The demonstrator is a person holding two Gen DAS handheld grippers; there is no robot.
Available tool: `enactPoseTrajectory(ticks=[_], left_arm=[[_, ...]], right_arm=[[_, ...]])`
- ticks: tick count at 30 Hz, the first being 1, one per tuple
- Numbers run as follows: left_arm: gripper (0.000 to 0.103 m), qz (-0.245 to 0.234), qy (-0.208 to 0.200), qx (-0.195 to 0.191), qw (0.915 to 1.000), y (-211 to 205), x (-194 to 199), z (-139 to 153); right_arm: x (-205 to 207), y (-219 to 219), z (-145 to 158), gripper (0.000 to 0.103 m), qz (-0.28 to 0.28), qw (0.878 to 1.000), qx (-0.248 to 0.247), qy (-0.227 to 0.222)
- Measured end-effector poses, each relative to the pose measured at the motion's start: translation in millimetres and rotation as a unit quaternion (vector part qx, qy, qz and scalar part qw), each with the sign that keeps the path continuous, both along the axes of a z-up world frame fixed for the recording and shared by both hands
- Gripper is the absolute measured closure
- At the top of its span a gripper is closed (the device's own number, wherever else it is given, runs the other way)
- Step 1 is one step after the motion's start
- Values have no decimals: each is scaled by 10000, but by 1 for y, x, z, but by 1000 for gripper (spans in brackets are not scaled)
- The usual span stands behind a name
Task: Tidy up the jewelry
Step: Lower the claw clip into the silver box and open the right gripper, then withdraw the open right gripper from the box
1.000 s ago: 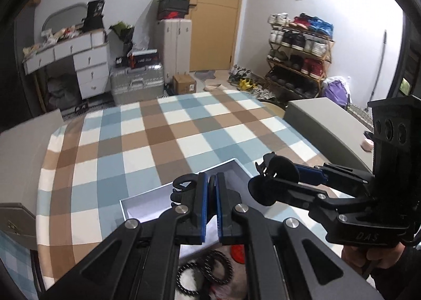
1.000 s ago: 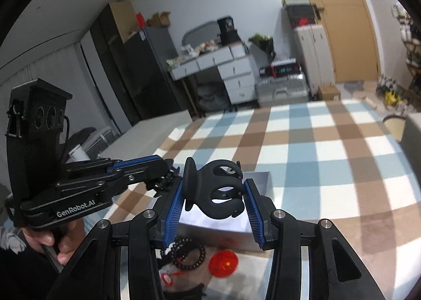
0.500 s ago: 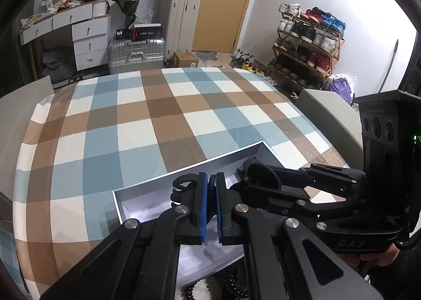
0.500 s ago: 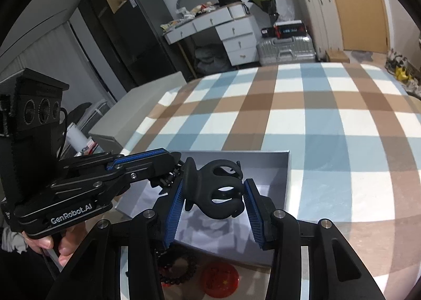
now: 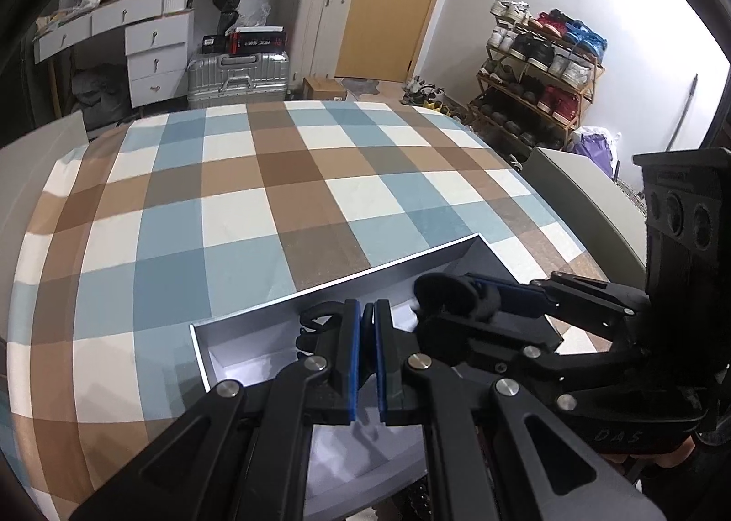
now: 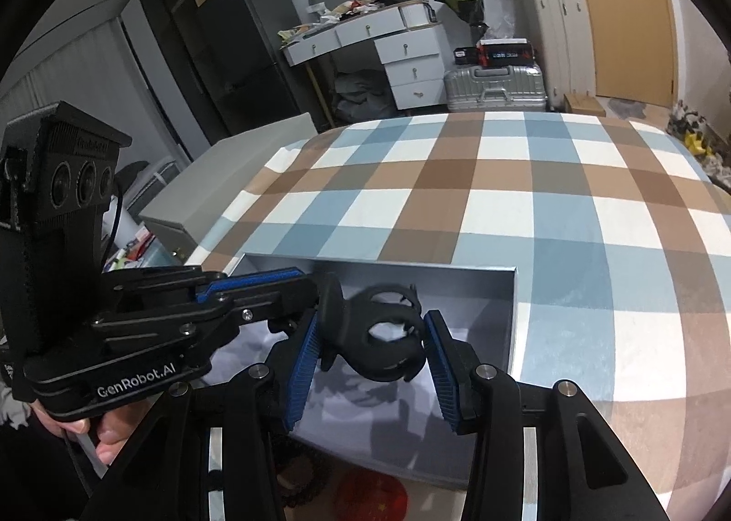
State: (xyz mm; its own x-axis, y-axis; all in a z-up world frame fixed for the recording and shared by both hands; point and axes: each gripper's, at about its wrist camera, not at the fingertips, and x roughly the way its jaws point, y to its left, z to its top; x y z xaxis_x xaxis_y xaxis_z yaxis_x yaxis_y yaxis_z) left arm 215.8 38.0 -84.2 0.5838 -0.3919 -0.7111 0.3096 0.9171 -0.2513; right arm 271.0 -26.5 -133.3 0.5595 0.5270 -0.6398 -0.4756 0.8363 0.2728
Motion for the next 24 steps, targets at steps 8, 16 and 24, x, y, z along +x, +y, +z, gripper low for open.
enactPoseTrajectory(ticks=[8, 16, 24], left_arm=[[70, 34, -138, -117, 9998, 5, -13, 12], [55, 302, -583, -111, 9978, 15, -46, 37], [34, 635, -1123, 109, 9916, 10, -85, 61]], right_arm=[[-12, -28, 17, 43, -213, 9979, 551, -250], [-74, -66, 69, 17, -457, 9852, 998, -1316], [-134, -64, 108, 0, -373, 9714, 952, -2143]])
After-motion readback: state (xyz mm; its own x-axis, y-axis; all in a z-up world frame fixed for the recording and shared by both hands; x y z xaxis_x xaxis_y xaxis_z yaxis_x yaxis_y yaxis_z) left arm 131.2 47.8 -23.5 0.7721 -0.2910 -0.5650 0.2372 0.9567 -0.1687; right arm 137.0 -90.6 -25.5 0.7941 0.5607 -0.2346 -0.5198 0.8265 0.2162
